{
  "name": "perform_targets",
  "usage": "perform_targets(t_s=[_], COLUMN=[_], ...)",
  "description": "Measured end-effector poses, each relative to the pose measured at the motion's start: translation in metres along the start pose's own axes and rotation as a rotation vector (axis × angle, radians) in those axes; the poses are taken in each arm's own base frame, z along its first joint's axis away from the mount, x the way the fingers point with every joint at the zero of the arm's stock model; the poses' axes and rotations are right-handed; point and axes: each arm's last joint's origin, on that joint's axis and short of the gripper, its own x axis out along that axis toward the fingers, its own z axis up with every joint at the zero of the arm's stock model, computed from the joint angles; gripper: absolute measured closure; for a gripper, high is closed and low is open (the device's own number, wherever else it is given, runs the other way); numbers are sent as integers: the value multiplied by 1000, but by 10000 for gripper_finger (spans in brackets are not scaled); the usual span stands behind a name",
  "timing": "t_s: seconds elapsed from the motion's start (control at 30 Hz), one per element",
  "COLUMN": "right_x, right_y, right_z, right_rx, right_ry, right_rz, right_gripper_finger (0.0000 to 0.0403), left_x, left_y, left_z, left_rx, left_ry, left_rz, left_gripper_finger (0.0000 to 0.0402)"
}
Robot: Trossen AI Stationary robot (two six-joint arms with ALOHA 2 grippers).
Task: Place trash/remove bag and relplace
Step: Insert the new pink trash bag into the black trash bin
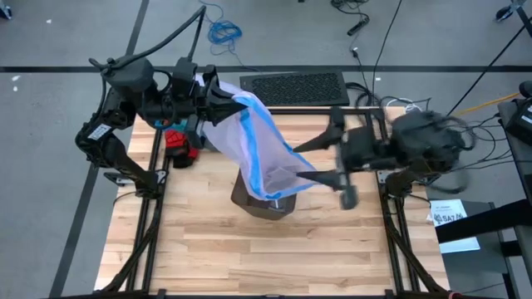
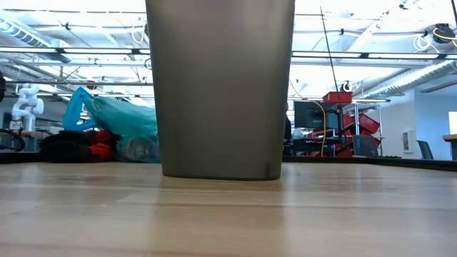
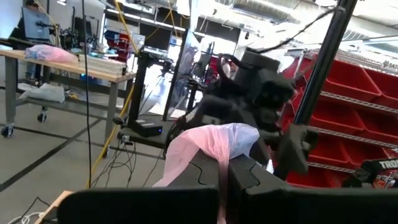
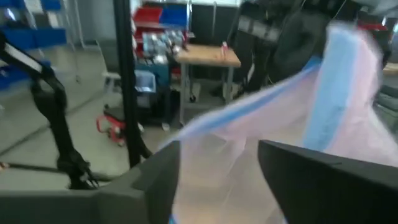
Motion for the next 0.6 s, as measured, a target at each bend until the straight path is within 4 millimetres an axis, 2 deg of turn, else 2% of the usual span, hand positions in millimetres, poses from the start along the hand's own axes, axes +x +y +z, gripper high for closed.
perform_targets(t_s=[0.17,0.3,0.47,0.6], right_x=[43,68,93,114], right_y=[6,-1,-20,-35], right_z=[-27,-41,-52,-49], right_rx=[-50,-93,-65,-14], right_ry=[121,170,158,47], right_rz=[-63,-208,-447,-396], right_gripper_finger=[292,385,393,401], left_x=[0,0,0,0], left_y=[1,1,0,-1], left_z=[0,0,1,5], left_rx=[0,0,0,3], left_ry=[-1,-1,-11,-52], left_rz=[3,3,1,-20], left_gripper_finger=[402,402,402,402])
